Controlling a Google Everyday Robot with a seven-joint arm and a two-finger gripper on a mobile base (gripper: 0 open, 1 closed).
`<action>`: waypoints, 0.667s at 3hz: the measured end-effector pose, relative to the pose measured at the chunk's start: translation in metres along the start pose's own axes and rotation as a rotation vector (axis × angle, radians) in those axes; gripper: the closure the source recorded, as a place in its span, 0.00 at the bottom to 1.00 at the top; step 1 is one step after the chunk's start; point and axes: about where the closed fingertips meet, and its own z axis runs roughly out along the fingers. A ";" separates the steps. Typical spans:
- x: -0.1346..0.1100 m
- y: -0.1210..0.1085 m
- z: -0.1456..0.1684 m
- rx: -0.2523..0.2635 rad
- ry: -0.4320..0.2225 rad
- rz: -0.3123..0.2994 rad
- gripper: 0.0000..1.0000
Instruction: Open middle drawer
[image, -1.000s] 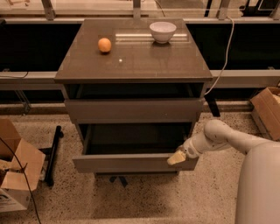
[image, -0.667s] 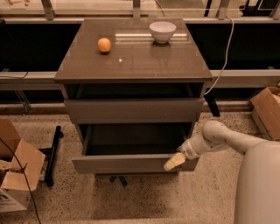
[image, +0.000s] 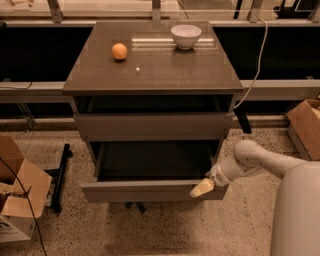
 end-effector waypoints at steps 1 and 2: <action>0.000 0.000 0.000 0.000 0.000 0.000 0.47; 0.029 0.018 -0.005 -0.054 0.030 0.040 0.45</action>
Offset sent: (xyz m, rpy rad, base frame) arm -0.3355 -0.0922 0.0100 0.1879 0.7052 0.0038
